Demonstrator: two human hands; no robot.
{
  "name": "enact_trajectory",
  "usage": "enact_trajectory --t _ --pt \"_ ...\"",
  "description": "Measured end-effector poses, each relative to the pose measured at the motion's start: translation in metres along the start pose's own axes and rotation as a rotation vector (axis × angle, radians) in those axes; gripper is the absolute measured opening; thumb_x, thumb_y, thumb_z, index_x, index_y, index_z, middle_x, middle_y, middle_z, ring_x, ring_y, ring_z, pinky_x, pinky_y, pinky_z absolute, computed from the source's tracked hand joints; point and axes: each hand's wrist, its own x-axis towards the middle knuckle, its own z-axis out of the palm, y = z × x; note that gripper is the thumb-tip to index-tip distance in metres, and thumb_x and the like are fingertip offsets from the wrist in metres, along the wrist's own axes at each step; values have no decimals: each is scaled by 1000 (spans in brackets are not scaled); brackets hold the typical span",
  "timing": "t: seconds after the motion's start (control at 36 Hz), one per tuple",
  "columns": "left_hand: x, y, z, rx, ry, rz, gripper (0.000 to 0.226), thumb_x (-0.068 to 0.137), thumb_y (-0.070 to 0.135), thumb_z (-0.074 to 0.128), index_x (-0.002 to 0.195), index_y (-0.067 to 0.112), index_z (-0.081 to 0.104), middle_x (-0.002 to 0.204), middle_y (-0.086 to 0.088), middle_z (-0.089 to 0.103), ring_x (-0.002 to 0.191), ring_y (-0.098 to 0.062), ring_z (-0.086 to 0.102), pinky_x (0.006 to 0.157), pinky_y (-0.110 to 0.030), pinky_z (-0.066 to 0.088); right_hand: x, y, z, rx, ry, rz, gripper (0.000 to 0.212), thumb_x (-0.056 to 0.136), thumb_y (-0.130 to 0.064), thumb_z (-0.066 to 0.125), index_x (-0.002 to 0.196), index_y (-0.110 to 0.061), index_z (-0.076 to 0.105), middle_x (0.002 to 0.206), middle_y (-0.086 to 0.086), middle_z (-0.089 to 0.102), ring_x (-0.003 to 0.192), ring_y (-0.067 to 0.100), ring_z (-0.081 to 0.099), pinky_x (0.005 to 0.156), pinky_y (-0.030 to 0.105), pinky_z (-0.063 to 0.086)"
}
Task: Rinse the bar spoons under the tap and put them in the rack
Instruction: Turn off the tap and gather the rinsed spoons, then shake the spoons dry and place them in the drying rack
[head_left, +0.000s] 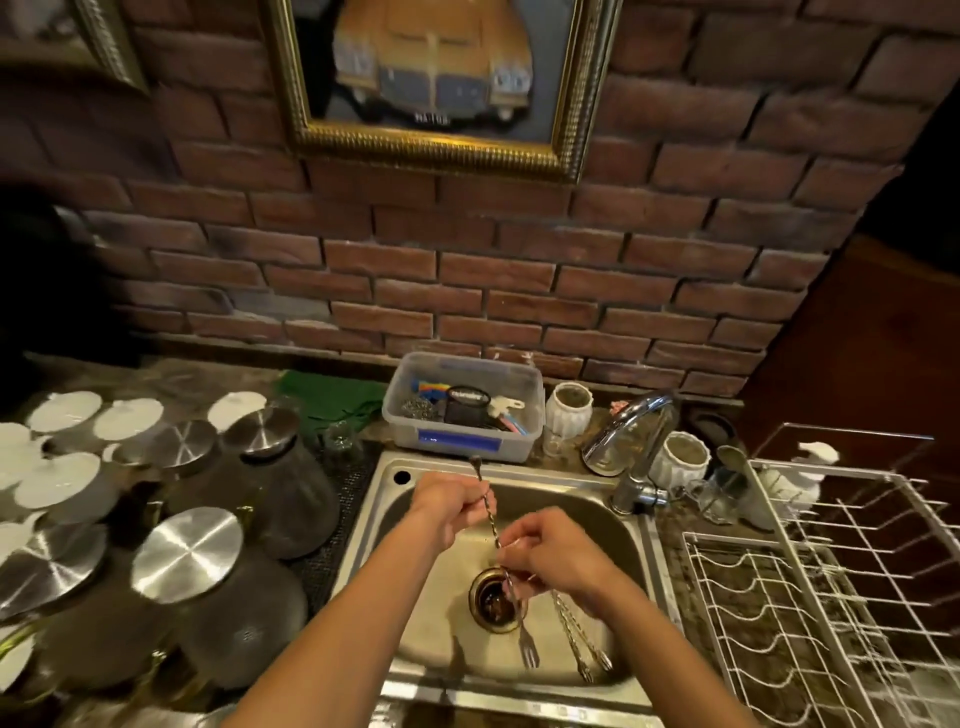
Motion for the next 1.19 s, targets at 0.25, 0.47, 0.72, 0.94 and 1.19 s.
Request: enact_trajectory --t 0.25,0.47,0.72,0.94,1.19 --pt "-67 43 -6 7 -100 54 6 89 -8 62 88 -6 68 79 -19 67 68 -23 64 55 -29 60 -45 -42 0 -19 6 -5 9 85 -2 72 80 -9 73 72 6 71 59 15 72 56 27 61" --pt "-104 66 2 59 -176 74 7 90 -9 61 90 -5 67 79 -16 65 66 -19 61 45 -23 57 -85 -61 2 4 94 -53 7 87 -3 70 93 1 69 80 10 68 60 14 70 55 25 59" --pt "-132 65 56 126 -269 132 9 89 -9 63 85 -1 63 72 -12 60 56 -16 59 38 -21 52 -123 -49 -39 20 209 -61 12 87 -4 69 96 5 67 79 9 67 61 13 69 53 24 58" --pt "-146 41 145 168 -345 135 15 90 -12 60 81 0 59 68 -12 56 45 -14 56 38 -21 49 -155 -5 -113 -13 298 -55 3 86 -5 71 86 -6 68 82 11 67 67 19 70 59 31 60" --pt "-152 -9 259 261 -349 128 12 87 -16 60 76 -11 60 65 -19 56 30 -15 52 26 -17 38 -188 60 -209 -41 320 -15 3 85 -5 72 84 -4 69 75 9 70 58 18 71 49 27 55"
